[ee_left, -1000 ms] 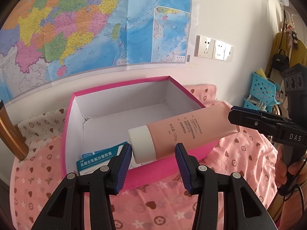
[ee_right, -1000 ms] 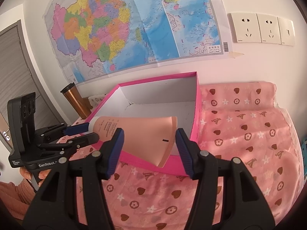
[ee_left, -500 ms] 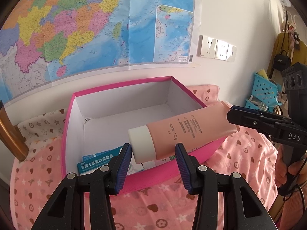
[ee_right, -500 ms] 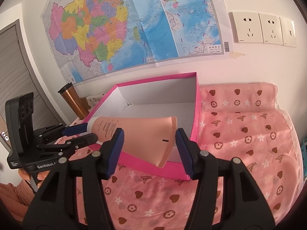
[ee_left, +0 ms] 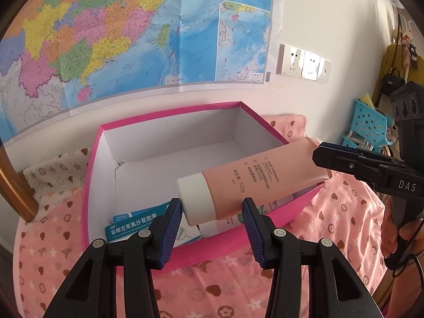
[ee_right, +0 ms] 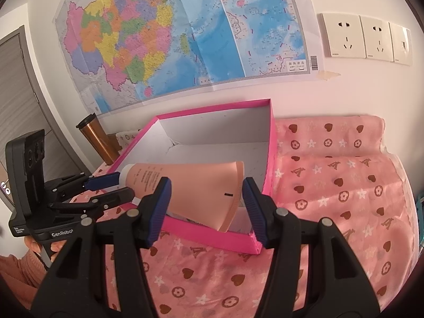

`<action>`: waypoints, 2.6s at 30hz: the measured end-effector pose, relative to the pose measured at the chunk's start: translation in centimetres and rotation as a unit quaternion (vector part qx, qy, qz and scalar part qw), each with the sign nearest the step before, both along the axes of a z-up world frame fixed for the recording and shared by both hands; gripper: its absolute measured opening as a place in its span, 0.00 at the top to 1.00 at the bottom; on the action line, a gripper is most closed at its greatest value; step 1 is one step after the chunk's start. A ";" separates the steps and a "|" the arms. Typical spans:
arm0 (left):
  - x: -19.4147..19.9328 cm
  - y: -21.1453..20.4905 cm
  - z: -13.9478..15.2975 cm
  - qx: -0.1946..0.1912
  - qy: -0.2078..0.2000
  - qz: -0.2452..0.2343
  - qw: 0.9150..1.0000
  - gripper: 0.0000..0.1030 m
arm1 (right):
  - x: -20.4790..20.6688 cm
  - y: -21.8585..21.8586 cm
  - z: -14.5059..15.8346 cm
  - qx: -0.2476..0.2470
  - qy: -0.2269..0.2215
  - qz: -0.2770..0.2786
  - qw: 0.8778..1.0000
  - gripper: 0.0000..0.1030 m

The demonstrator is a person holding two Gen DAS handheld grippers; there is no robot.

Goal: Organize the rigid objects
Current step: 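Lower the pink tube with the left gripper into the magenta box, then open the left gripper to release the pink tube in the box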

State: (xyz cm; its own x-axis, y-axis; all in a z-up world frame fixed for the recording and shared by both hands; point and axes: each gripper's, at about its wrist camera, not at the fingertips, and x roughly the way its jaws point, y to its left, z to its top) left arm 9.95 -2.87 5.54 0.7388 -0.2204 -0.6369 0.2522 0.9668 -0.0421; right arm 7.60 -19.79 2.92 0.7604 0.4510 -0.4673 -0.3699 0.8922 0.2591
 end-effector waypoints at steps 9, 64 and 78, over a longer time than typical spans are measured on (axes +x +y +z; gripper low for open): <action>0.4 -0.1 -0.2 0.001 0.002 0.003 1.000 0.55 | 0.7 0.0 -0.4 -0.003 0.007 -0.005 1.000 0.43; 2.1 0.8 -2.3 0.006 0.028 0.032 0.999 0.32 | 3.3 0.9 -2.4 -0.018 0.034 -0.017 0.999 0.43; -5.0 1.7 -0.9 -0.037 -0.046 0.047 0.997 0.00 | -4.9 3.4 -1.8 -0.035 -0.047 0.006 0.998 0.08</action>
State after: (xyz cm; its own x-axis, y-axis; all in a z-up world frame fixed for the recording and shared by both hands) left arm 5.00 -1.15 4.69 0.8127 -0.1908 -0.5505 0.1660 0.9815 -0.0950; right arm 2.73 -16.44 1.15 0.7977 0.4287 -0.4241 -0.4000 0.9025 0.1600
